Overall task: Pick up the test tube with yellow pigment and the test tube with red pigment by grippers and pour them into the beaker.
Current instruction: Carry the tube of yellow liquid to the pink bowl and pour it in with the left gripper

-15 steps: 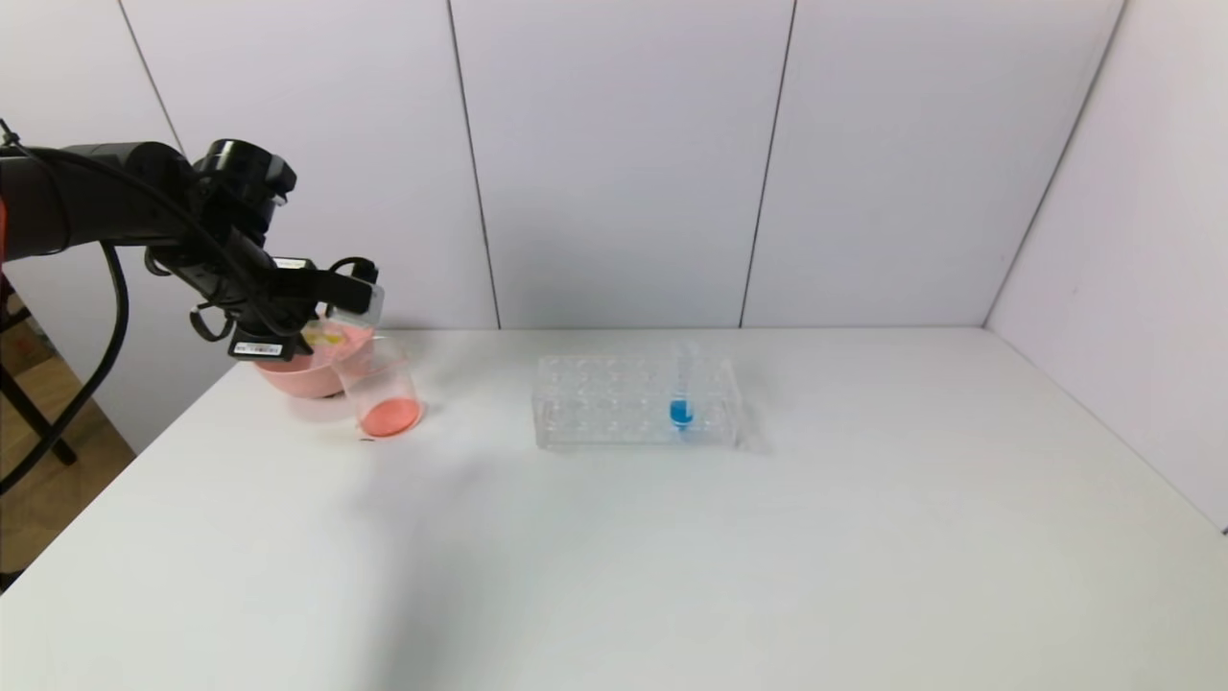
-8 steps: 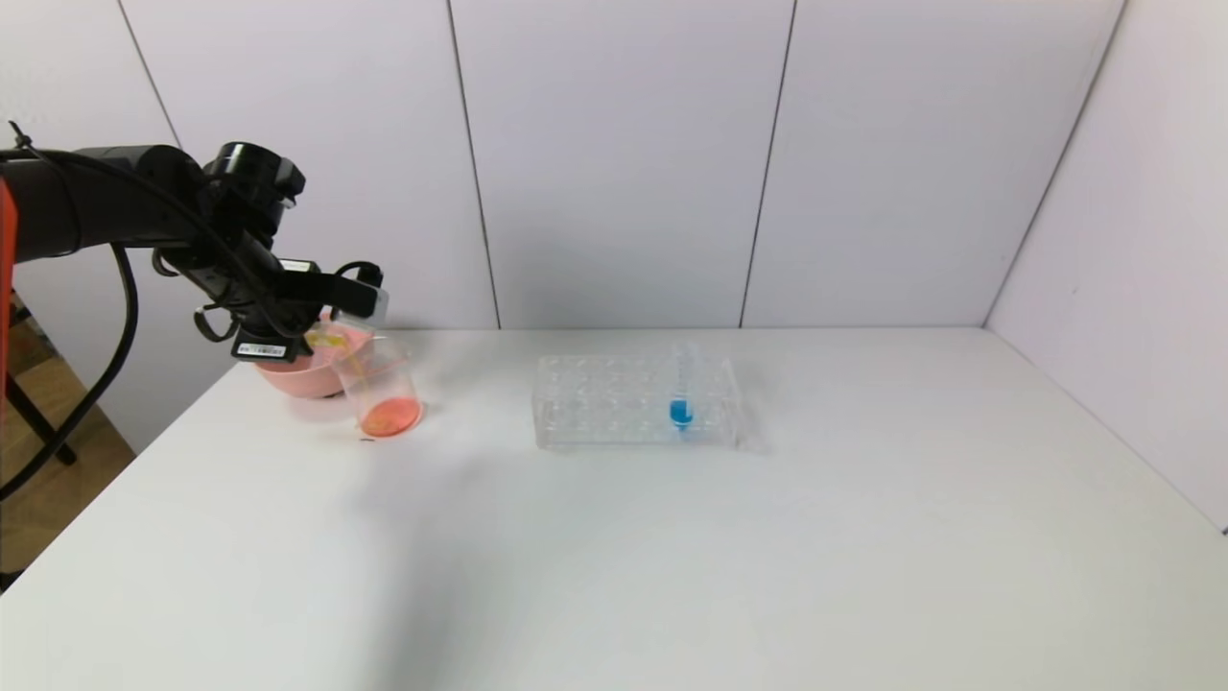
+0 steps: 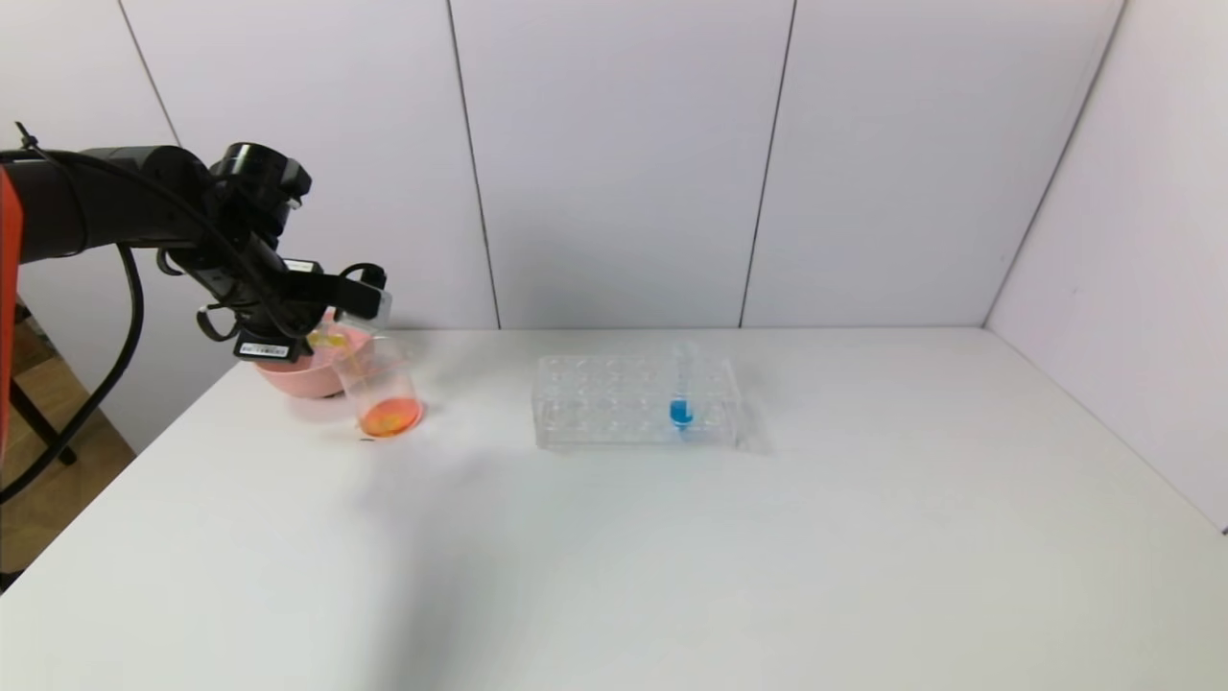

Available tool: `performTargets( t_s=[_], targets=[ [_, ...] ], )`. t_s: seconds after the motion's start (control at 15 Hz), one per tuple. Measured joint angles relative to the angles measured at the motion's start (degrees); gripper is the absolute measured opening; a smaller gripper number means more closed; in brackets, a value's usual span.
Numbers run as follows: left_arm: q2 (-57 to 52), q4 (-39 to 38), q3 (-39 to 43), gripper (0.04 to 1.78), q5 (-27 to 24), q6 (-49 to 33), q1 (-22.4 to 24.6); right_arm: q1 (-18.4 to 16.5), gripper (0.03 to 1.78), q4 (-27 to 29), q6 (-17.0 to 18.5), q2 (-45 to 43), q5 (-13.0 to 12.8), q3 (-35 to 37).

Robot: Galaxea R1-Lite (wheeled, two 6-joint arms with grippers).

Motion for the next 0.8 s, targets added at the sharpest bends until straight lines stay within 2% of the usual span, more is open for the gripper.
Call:
performTargets(
  t_s=[0.8],
  targets=[
    [0.0, -0.3, 0.0, 0.45, 2.8, 0.0, -0.8, 0.0, 0.11, 0.0, 0.0, 0.0, 0.0, 0.0]
  ],
)
